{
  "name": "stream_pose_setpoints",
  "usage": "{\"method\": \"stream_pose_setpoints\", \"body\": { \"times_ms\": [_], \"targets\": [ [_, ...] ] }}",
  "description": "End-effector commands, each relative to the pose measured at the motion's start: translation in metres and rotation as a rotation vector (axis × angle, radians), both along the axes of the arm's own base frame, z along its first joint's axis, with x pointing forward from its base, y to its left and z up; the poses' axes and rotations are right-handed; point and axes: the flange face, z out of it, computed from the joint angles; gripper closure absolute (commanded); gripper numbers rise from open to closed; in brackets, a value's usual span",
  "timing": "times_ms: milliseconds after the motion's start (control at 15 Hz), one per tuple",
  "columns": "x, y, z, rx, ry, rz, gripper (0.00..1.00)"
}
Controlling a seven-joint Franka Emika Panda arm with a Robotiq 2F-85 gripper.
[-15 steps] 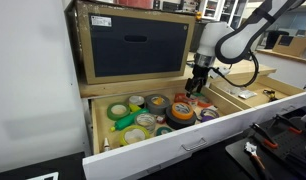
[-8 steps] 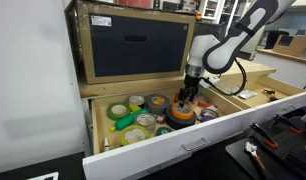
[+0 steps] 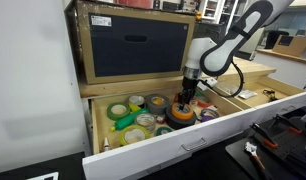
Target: Remove the orange tape from the drawer
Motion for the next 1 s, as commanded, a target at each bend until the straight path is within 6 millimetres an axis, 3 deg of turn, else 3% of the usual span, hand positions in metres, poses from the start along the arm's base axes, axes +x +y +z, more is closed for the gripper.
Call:
{"method": "stream_pose_setpoints", "body": {
  "times_ms": [0,600,933],
  "targets": [
    [0.000,0.001,0.005,0.006,-0.005,0.027,0.73],
    [-0.004,0.003,0.009,-0.013,0.003,0.073,0.78],
    [-0.013,0.016,0.026,-0.040,-0.025,0.116,0.78]
  ]
}}
